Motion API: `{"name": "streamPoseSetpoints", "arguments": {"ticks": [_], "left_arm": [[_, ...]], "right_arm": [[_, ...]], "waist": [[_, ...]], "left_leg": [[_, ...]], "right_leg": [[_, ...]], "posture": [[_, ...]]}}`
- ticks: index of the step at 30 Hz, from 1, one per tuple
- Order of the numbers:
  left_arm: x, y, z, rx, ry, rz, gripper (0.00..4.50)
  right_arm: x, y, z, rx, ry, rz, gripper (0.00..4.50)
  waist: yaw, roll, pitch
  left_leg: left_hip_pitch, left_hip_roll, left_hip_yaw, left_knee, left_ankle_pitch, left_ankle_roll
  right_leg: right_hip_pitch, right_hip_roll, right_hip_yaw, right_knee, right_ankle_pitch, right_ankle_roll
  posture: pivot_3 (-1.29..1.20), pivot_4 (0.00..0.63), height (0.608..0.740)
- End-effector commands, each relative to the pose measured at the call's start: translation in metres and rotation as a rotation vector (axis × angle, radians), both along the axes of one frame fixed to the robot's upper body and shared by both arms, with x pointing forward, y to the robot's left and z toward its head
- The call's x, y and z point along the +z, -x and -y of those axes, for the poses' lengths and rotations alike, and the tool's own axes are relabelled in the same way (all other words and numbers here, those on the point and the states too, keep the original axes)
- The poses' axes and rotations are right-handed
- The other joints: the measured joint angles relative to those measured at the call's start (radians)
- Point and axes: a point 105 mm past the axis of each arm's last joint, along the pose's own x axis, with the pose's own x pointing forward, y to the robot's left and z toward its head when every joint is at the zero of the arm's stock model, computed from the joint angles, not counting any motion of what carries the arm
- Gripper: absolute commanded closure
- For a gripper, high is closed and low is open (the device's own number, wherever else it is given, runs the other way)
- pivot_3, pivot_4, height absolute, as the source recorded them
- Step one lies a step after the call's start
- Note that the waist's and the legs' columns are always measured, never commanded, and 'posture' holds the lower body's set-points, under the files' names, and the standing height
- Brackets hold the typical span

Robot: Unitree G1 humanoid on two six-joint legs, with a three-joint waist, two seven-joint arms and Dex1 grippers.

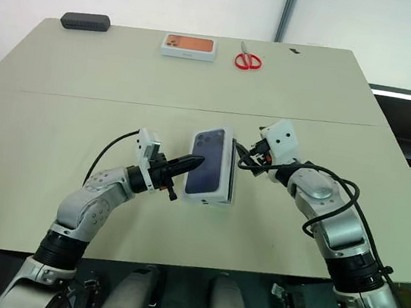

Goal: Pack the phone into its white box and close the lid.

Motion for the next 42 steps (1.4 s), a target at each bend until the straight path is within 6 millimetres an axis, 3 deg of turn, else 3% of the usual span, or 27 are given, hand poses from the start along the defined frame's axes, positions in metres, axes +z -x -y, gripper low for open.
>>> {"name": "streamPoseSetpoints", "arguments": {"ticks": [1,9,12,18,23,30,42], "left_arm": [[0.011,0.000,-0.003,-0.004,-0.004,0.055,4.50],[0.013,-0.008,-0.035,0.071,-0.056,0.034,4.50],[0.003,-0.019,-0.050,0.138,-0.102,-0.016,4.50],[-0.007,-0.032,-0.057,0.198,-0.129,-0.074,4.50],[-0.017,-0.029,-0.038,0.142,-0.148,-0.094,4.50],[-0.016,-0.035,-0.015,0.093,-0.152,-0.105,4.50],[-0.015,-0.032,0.002,0.035,-0.129,-0.127,4.50]], "right_arm": [[0.008,0.008,-0.006,0.092,0.010,0.057,0.65],[-0.011,0.018,0.012,0.137,0.095,0.000,0.65],[-0.016,0.019,0.020,0.107,0.102,-0.006,1.47],[-0.017,0.018,0.019,0.095,0.066,-0.023,4.45],[-0.022,0.021,0.014,0.123,0.112,-0.028,4.45],[-0.028,0.026,0.006,0.167,0.131,-0.059,4.45],[-0.023,0.028,0.005,0.171,0.125,-0.056,4.45]], "waist": [[0.002,0.000,0.000],[0.010,0.000,0.000],[0.017,0.000,0.000],[0.027,0.000,0.000],[0.028,0.000,0.000],[0.026,0.000,0.000],[0.029,0.000,0.000]], "left_leg": [[0.000,0.001,0.000,0.000,0.000,0.000],[0.000,0.001,-0.001,0.001,0.000,0.000],[0.001,0.001,-0.002,0.000,0.000,0.000],[0.001,0.001,-0.001,0.002,0.000,0.000],[0.001,0.000,-0.002,0.001,0.000,0.000],[0.001,0.000,-0.002,0.002,0.000,0.000],[0.002,-0.001,-0.002,0.002,0.000,0.000]], "right_leg": [[0.000,0.000,0.000,0.000,0.000,0.000],[0.001,-0.001,0.000,0.000,0.000,0.000],[0.001,-0.001,0.000,0.000,0.000,0.000],[0.002,-0.001,0.000,0.000,0.000,0.000],[0.003,-0.002,-0.001,0.000,0.000,0.000],[0.004,-0.002,-0.001,0.000,0.000,0.000],[0.004,-0.002,-0.001,0.000,0.000,0.000]], "posture": [[0.00,0.150,0.740],[0.00,0.150,0.740],[0.00,0.150,0.740],[0.00,0.150,0.740],[0.00,0.150,0.740],[0.00,0.150,0.740],[0.00,0.150,0.740]]}}
